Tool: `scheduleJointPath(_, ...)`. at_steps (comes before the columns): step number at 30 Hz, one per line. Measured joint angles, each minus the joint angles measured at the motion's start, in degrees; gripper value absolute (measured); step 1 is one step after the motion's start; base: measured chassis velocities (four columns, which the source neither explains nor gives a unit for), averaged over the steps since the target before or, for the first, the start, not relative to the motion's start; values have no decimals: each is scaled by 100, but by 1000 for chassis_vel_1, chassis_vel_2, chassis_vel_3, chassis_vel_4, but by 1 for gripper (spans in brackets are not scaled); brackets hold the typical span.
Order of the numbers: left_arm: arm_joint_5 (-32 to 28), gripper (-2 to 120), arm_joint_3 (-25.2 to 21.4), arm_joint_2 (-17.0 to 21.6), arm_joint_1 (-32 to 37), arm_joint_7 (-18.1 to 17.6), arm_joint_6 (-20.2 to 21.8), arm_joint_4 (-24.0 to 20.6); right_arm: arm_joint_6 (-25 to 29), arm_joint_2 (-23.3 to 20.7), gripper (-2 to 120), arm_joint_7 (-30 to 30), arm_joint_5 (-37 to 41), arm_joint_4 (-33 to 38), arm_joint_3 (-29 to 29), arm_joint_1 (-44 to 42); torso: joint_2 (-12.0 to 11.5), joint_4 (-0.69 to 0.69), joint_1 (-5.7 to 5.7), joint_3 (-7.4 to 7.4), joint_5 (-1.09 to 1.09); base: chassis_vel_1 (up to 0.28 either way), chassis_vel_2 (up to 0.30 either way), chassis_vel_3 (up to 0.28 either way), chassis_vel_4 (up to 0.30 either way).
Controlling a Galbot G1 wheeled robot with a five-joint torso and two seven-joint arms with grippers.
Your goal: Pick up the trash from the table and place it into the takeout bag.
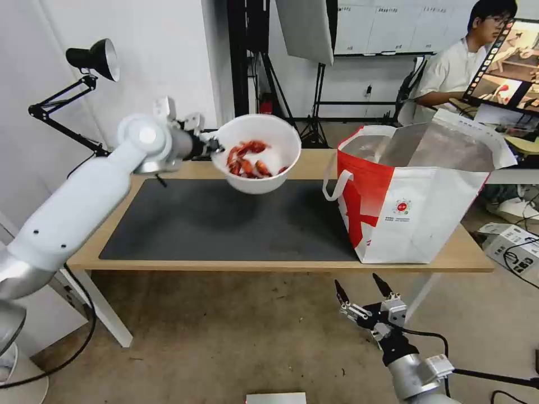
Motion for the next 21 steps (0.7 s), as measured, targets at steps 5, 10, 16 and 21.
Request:
scheduleJointPath(5,-114,0,-40,-177,-116,-63,-27,5,0,0,100,0,0,0,0,0,0,0,0,0,0,0,0,0,0)
scheduleJointPath(10,-316,0,-175,-498,-186,-205,-74,3,0,0,100,0,0,0,0,0,0,0,0,0,0,0,0,0,0)
scheduleJointPath(16,-933,0,-366,-940,-240,-580,-258,98,0,0,100,0,0,0,0,0,0,0,0,0,0,0,0,0,0)
scheduleJointPath(21,-1399,0,-447,-1294,-338,-906,-411,196,0,0,100,0,0,0,0,0,0,0,0,0,1,0,0,0,0)
